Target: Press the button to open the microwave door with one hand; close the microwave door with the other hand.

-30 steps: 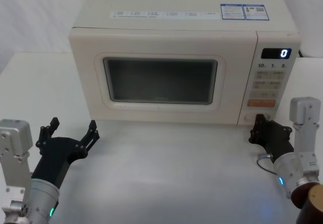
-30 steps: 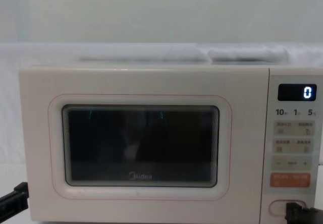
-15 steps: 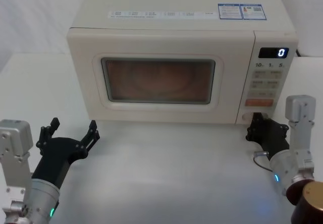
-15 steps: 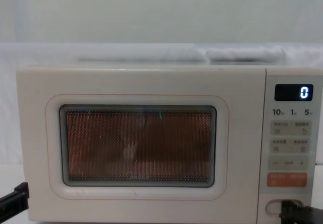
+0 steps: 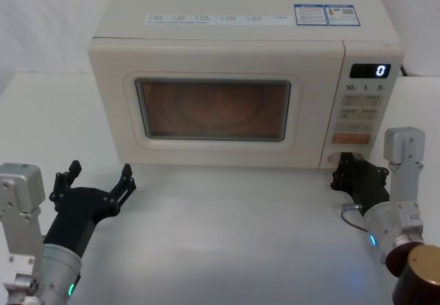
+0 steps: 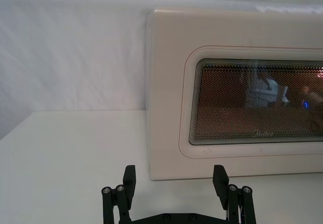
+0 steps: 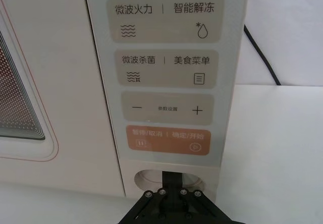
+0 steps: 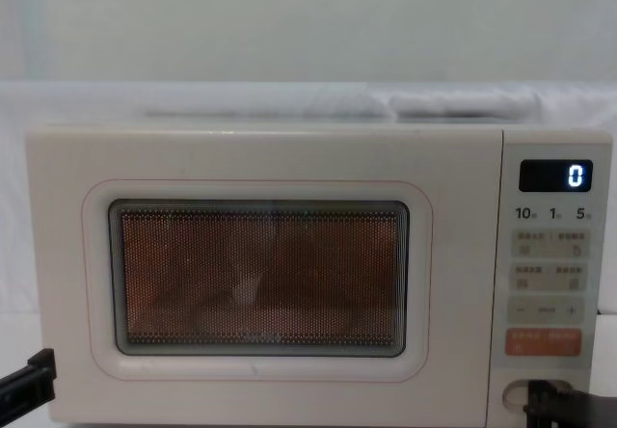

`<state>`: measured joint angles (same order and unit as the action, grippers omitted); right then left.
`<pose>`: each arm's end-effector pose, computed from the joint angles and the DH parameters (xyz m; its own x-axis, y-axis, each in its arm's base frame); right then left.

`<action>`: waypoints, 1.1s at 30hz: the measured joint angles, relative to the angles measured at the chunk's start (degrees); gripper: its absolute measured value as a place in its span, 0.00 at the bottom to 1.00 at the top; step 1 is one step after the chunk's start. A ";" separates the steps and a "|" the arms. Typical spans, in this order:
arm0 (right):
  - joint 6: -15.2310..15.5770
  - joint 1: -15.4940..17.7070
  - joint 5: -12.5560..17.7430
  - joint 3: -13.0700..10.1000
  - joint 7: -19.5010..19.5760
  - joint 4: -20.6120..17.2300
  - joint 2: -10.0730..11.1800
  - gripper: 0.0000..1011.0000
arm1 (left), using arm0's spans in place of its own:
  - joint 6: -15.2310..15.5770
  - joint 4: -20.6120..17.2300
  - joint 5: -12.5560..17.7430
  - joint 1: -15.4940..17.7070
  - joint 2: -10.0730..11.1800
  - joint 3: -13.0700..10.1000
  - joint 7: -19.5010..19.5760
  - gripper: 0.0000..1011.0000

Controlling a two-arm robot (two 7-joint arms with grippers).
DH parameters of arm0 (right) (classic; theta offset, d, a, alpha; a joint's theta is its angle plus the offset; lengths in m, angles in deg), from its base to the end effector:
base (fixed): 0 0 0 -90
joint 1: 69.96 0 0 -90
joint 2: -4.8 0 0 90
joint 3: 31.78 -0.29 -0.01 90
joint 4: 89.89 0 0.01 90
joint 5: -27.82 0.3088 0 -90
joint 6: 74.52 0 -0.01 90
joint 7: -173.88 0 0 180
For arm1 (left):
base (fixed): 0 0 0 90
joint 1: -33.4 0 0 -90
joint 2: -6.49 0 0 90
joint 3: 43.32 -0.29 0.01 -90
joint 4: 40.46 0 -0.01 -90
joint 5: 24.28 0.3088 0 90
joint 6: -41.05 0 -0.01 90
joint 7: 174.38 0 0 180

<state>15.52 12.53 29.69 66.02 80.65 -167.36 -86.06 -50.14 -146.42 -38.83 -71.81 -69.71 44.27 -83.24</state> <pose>0.3615 0.0488 -0.3238 0.1890 -0.9814 -0.0344 0.9778 0.1913 -0.0856 0.2530 0.0375 -0.2852 0.1244 0.9917 -0.0329 -0.9921 0.1239 -0.0178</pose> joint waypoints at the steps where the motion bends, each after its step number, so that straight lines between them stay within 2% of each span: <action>1: -0.02 -0.04 -0.02 0.01 0.00 0.02 -0.01 0.00 | 0.00 0.00 0.00 0.00 0.00 0.00 0.00 0.99; 22: -0.44 -0.55 -0.50 0.13 -0.26 0.37 -0.14 0.00 | 0.00 0.00 0.00 0.00 0.00 0.00 0.00 0.99; 33: 0.29 1.77 -0.48 -0.48 -0.49 -2.53 0.85 0.00 | 0.00 0.00 0.00 0.00 0.00 0.00 0.00 0.99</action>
<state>15.81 14.30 29.21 65.53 80.15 -169.90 -85.21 -50.14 -146.42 -38.82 -71.81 -69.71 44.26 -83.24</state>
